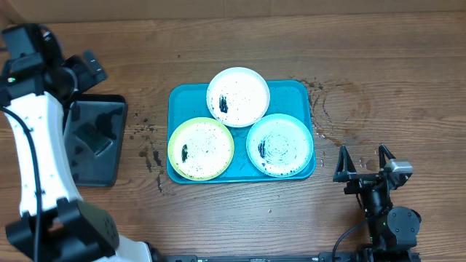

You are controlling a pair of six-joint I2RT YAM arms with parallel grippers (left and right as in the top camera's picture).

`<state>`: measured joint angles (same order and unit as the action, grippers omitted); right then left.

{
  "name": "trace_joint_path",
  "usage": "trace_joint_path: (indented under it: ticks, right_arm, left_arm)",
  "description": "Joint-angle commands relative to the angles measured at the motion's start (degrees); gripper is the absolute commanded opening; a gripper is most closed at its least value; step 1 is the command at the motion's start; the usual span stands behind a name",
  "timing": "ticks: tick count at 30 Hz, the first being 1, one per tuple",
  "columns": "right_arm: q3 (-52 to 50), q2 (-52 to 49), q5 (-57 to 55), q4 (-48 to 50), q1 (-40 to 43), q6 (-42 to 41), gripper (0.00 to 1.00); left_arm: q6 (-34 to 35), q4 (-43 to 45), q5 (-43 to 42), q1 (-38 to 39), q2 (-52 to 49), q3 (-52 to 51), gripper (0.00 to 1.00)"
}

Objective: Clean dirty plates on tray and stack at the side
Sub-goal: 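Move the left gripper to the green sponge on the black tray, then grasp the green sponge with the left gripper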

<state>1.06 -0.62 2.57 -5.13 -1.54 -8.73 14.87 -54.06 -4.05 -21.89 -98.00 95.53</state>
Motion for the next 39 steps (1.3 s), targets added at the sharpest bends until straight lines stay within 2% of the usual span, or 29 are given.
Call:
trace_joint_path:
  ticks: [1,4,9,12,15,18,22,28,35,38,39]
  right_arm:
    - [-0.59,0.46,-0.37,0.44,-0.28,0.42,1.0]
    - [-0.59,0.46,-0.37,0.42,-0.28,0.39,1.0]
    - [-0.59,0.46,-0.37,0.44,-0.28,0.39,1.0]
    - [-0.59,0.46,-0.37,0.42,-0.28,0.39,1.0]
    - [-0.59,0.46,-0.37,0.44,-0.28,0.42,1.0]
    - [-0.59,0.46,-0.37,0.44,-0.28,0.42,1.0]
    - [-0.59,0.46,-0.37,0.42,-0.28,0.39,1.0]
    - [-0.59,0.46,-0.37,0.44,-0.28,0.42,1.0]
    - [-0.59,0.46,-0.37,0.44,-0.28,0.39,1.0]
    - [-0.59,0.46,-0.37,0.42,-0.28,0.39,1.0]
    - [-0.59,0.46,-0.37,0.44,-0.28,0.42,1.0]
  left_arm:
    - [4.02,-1.7,-1.57,-1.22,-4.28,1.33,1.0]
    - [4.26,-4.46,-0.7,-1.86,-8.02,1.33,1.0]
    - [16.65,-10.86,11.74,-2.1,-14.75,1.33,1.0]
    - [19.96,-11.91,15.04,-2.12,-18.18,1.33,1.0]
    - [19.89,-11.89,14.6,-2.56,-20.85,1.33,1.0]
    - [19.28,-12.76,10.78,-3.61,-23.52,1.31,1.0]
    - [15.21,-12.79,7.04,-4.37,-26.6,1.31,1.0]
    - [13.51,-13.22,6.91,-5.92,-29.09,1.27,0.85]
    - [9.79,-13.44,4.0,-6.29,-29.31,0.15,0.83]
    - [8.81,-13.42,4.0,-6.27,-29.31,0.09,0.72]
    - [8.81,-13.42,4.02,-6.27,-29.31,0.09,0.64]
